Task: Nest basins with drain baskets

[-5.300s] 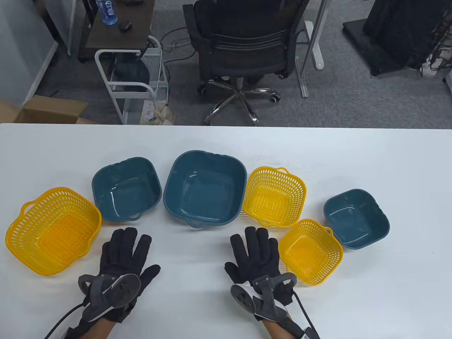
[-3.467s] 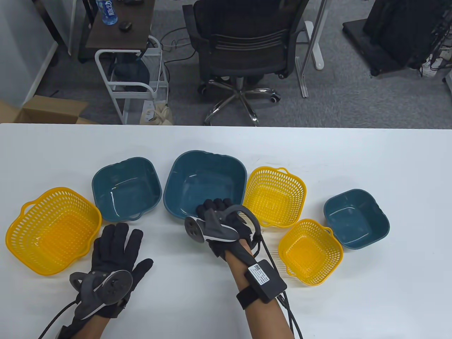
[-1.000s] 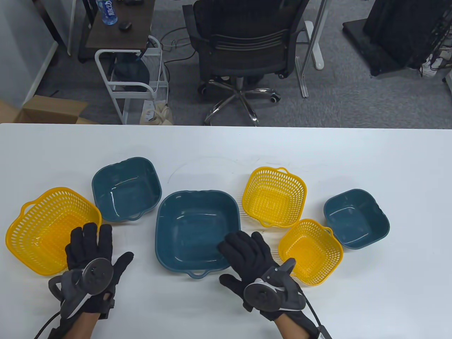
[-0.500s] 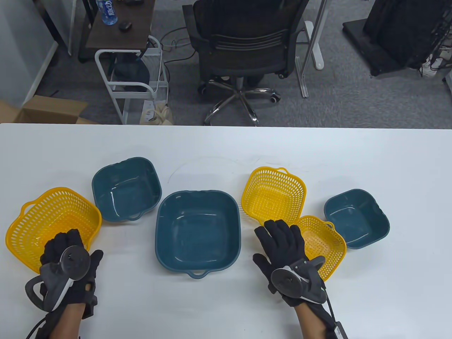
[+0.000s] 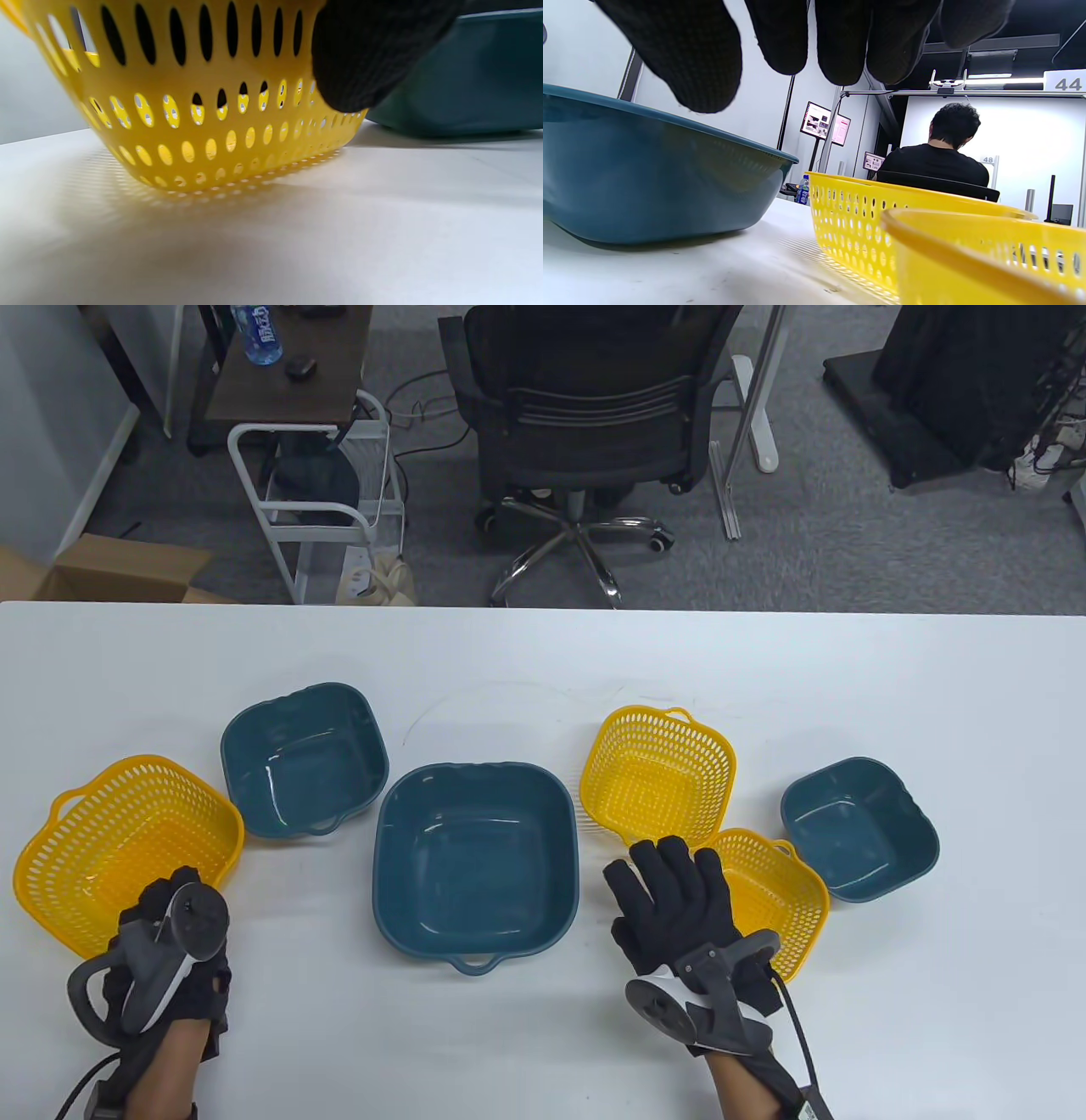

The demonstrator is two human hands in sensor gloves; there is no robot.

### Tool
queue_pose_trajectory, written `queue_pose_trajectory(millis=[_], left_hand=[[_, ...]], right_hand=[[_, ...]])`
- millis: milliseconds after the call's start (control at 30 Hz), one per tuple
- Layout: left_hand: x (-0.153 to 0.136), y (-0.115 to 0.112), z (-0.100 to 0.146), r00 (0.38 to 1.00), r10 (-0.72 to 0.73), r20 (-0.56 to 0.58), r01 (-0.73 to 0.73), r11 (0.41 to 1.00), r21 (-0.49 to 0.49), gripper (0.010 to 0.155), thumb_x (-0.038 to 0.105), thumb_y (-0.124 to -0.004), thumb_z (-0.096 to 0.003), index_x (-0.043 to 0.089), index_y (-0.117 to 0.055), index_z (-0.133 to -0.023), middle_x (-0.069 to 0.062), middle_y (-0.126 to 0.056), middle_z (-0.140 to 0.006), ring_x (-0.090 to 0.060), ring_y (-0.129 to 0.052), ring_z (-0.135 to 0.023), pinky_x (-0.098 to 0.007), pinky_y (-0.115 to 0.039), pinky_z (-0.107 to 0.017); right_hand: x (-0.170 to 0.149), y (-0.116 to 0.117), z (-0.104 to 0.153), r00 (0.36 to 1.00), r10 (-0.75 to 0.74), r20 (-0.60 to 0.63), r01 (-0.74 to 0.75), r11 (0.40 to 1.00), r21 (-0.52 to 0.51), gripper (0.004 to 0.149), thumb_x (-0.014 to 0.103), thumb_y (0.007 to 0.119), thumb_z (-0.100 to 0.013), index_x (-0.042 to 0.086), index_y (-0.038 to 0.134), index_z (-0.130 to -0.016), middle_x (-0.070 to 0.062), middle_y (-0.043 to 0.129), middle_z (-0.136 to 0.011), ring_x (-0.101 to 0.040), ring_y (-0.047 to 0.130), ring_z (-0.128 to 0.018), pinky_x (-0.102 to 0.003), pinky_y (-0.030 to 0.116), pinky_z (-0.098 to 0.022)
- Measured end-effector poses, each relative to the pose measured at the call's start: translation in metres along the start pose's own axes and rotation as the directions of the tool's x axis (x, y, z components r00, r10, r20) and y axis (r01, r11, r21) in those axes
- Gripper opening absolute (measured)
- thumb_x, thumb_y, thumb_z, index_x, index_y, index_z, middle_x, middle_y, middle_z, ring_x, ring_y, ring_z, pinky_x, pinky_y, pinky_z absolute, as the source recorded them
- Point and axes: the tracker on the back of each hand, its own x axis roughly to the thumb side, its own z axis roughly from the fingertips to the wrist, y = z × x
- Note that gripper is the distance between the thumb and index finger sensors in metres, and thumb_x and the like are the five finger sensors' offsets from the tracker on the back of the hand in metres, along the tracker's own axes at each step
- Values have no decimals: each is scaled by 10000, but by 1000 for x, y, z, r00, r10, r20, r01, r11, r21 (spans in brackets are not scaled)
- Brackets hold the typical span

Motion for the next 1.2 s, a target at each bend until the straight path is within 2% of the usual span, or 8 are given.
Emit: queue_pose_trajectory(millis=[233, 267, 467, 600, 900, 1000, 1067, 1200], left_hand=[[4, -1, 0, 999, -25, 27, 24, 999, 46, 521, 371, -899, -476, 241, -764, -962, -27, -942, -865, -279, -1017, -632, -435, -850, -486], [5, 0, 1, 999, -25, 31, 23, 998, 57, 536, 15, -960, -503, 248, -779, -950, -22, -956, -845, -271, -1024, -616, -430, -857, -474], [-12, 25, 8, 997, 80, -22, -77, 990, 118, 513, 35, -964, -499, 260, -804, -932, 2, -978, -824, -267, -1035, -598, -430, -862, -465], [-11, 42, 18, 993, 119, 12, -119, 978, 171, 510, 40, -963, -499, 261, -805, -931, -16, -973, -829, -270, -1030, -605, -434, -857, -472], [48, 87, 44, 964, 49, 262, -120, 957, 263, 516, 43, -964, -501, 282, -806, -930, -5, -963, -847, -270, -1020, -635, -457, -841, -519], [79, 105, 55, 910, 3, 414, -125, 955, 268, 527, 44, -964, -501, 297, -800, -933, 22, -957, -857, -263, -1017, -648, -455, -839, -531], [102, 114, 62, 828, 3, 560, -154, 963, 222, 535, 42, -963, -502, 307, -796, -935, 30, -955, -862, -256, -1017, -657, -448, -839, -538], [139, 118, 77, 670, 104, 735, -271, 956, 112, 538, 38, -970, -493, 317, -807, -923, 36, -958, -859, -257, -1015, -664, -449, -838, -541]], right_hand=[[5, 1, 2, 1000, 8, 30, -7, 1000, -29, 680, 397, 877, -445, 156, 622, -1027, -201, 608, -1080, -497, 627, -972, -698, 523, -700], [6, 1, 2, 999, 6, 33, -5, 999, -35, 680, 397, 878, -444, 157, 622, -1027, -202, 608, -1079, -496, 627, -973, -698, 526, -698], [6, 0, 3, 999, -17, 38, 18, 999, -48, 676, 397, 876, -444, 154, 628, -1024, -203, 610, -1077, -495, 630, -970, -697, 531, -696], [5, -1, 4, 999, -9, 30, 11, 998, -59, 677, 397, 876, -443, 155, 627, -1024, -204, 611, -1077, -497, 632, -968, -698, 531, -695], [5, 0, 4, 1000, -8, 25, 10, 999, -53, 676, 396, 876, -443, 149, 630, -1022, -207, 618, -1071, -498, 641, -961, -699, 537, -688], [4, -1, 4, 1000, -12, 23, 13, 998, -55, 676, 396, 876, -443, 150, 629, -1022, -206, 617, -1072, -499, 638, -963, -699, 535, -689], [2, -2, 5, 1000, -15, 15, 16, 998, -61, 672, 395, 876, -443, 148, 633, -1020, -209, 620, -1069, -500, 642, -960, -700, 537, -687], [-5, -7, 9, 999, -39, -12, 38, 995, -92, 670, 390, 878, -442, 140, 640, -1016, -215, 629, -1062, -507, 649, -950, -702, 542, -678]])
